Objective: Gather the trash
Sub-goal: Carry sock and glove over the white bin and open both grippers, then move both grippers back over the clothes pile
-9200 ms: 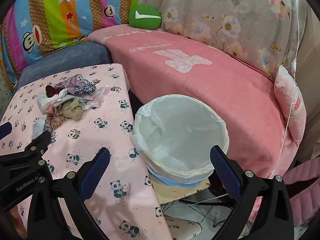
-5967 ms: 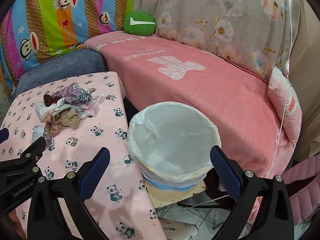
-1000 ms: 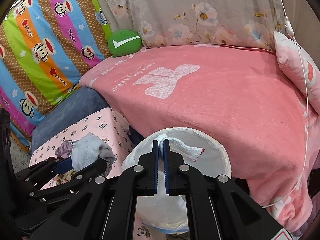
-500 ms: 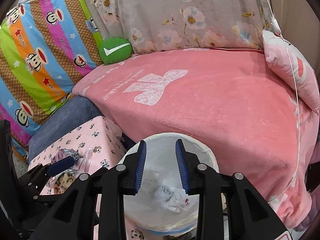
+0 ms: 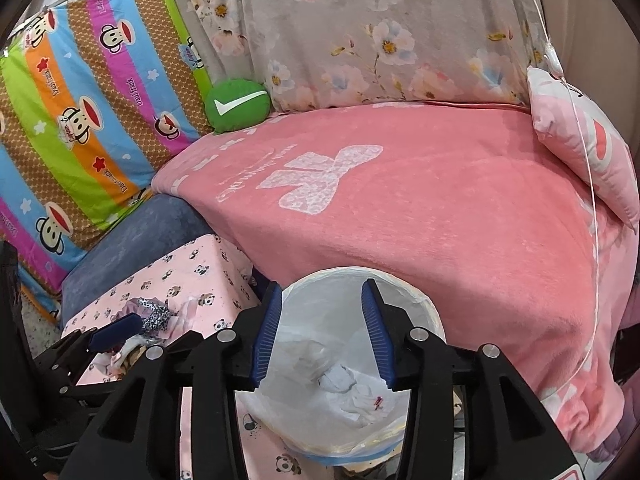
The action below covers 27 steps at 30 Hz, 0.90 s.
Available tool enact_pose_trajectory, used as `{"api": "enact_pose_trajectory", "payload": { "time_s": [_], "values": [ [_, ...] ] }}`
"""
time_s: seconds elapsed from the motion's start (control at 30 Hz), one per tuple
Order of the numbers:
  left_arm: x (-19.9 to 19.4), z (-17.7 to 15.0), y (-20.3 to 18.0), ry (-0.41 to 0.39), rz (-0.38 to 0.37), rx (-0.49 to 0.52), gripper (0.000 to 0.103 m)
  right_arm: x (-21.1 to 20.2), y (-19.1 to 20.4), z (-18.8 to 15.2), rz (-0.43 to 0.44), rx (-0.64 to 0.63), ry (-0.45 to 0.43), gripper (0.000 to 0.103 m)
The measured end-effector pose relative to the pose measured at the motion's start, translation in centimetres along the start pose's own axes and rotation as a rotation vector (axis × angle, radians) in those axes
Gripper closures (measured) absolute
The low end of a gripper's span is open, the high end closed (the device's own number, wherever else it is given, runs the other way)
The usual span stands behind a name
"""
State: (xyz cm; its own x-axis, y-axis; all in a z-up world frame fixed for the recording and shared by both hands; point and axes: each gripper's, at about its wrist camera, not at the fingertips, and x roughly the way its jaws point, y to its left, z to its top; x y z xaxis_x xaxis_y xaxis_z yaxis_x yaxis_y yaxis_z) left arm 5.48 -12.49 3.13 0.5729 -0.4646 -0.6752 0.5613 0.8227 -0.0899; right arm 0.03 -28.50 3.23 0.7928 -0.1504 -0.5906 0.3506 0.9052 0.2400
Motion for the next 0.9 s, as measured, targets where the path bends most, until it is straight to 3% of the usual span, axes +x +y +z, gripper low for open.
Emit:
{"api": "enact_pose_trajectory", "payload": {
  "time_s": [0.4, 0.9],
  "values": [
    [-2.2, -2.9, 5.3, 0.001, 0.082, -0.084, 0.020, 0.2, 4.1, -1.5, 0.053, -0.062, 0.035, 0.057],
    [-4.7, -7.0, 15.2, 0.035, 0.228, -0.257, 0.020, 1.7, 12.9, -5.2, 0.152, -0.186, 0.121, 0.055]
  ]
}}
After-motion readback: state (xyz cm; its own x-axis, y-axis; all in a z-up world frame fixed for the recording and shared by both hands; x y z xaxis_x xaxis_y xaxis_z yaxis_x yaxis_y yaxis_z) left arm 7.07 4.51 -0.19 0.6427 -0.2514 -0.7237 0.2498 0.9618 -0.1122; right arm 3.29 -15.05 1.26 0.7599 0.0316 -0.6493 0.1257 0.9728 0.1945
